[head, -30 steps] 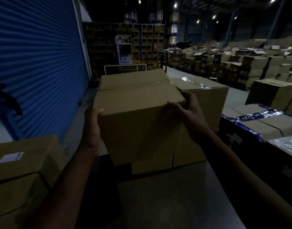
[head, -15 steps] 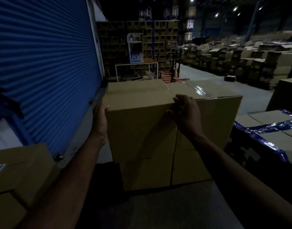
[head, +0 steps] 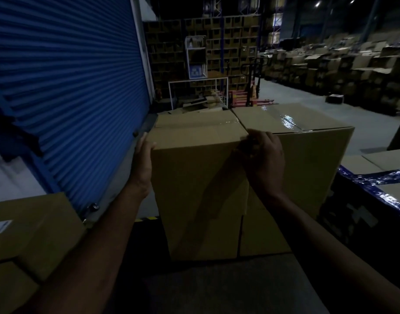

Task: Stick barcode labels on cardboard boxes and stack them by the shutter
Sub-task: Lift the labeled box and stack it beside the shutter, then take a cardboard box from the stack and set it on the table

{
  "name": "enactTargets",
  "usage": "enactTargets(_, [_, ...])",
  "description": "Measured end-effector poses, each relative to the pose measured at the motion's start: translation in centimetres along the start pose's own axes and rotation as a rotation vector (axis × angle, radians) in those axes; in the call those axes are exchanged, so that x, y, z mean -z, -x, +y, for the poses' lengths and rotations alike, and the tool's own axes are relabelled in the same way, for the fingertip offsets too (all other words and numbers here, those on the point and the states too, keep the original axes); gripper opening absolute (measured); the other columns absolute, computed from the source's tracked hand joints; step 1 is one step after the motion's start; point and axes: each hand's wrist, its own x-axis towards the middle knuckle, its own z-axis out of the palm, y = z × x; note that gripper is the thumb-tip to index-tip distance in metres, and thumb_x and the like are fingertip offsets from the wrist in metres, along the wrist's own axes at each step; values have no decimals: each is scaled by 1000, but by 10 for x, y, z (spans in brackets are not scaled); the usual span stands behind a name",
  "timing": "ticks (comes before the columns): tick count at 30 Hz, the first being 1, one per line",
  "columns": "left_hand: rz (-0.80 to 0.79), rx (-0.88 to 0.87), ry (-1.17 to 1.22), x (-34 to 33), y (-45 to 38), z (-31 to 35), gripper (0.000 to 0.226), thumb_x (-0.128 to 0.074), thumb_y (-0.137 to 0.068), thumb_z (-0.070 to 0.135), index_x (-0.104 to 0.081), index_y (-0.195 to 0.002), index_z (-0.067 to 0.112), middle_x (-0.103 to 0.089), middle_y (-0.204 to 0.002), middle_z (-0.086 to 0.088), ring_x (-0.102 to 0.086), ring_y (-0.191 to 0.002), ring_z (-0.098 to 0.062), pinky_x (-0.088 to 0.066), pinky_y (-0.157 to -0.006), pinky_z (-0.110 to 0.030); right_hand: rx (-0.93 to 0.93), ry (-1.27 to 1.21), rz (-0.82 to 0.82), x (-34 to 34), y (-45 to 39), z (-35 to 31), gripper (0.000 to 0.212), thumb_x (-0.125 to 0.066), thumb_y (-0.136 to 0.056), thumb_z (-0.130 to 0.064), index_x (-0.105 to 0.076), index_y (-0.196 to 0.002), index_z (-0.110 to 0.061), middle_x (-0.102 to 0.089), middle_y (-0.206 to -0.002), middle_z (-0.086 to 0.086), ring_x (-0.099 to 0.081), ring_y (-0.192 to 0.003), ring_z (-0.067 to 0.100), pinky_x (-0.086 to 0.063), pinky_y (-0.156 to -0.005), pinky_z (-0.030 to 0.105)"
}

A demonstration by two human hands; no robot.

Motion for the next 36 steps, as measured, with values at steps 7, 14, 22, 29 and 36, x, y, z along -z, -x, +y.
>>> enactTargets(7, [-42, -152, -96, 18, 19, -6, 59, -51, -102, 40, -29, -155, 25, -32, -157, 7, -36, -135, -4, -33, -94, -8, 119, 80, -27, -2, 20, -18, 54, -75, -81, -26, -55, -131, -16, -54, -126, 3, -39, -118, 17, -38, -88, 23])
enactTargets(14, [-1, -148, -276, 76, 77, -22, 70, -63, -90, 50, -38, -148, 20, -45, -146, 3, -44, -134, -9, -37, -116, -39, 246, -46, -166, -35, 70, -69, 48, -75, -81, -24, -58, -125, -17, -58, -113, 0, -46, -109, 20, -45, -81, 31])
enactTargets(22, [226, -141, -442, 198, 148, -30, 71, -65, -80, 63, -48, -137, 25, -55, -135, 9, -50, -125, 1, -44, -107, -34, 273, -363, -460, -109, 168, -171, 40, -76, -79, -23, -61, -117, -23, -59, -103, -9, -49, -101, 10, -49, -76, 32])
enactTargets(29, [430, -79, -500, 326, 194, -25, 58, -76, -85, 35, -50, -133, 18, -57, -129, 2, -55, -118, -8, -48, -102, -35, 343, -453, -661, -155, 242, -271, 37, -75, -76, -28, -64, -111, -21, -63, -101, -5, -52, -99, 15, -42, -78, 28])
enactTargets(36, [546, 129, -655, 460, 228, -38, 57, -73, -86, 42, -49, -134, 24, -54, -136, 3, -53, -124, -16, -47, -100, -39, 313, -469, -766, -194, 314, -352, 42, -77, -76, -30, -62, -115, -24, -60, -106, -9, -50, -102, 8, -47, -81, 28])
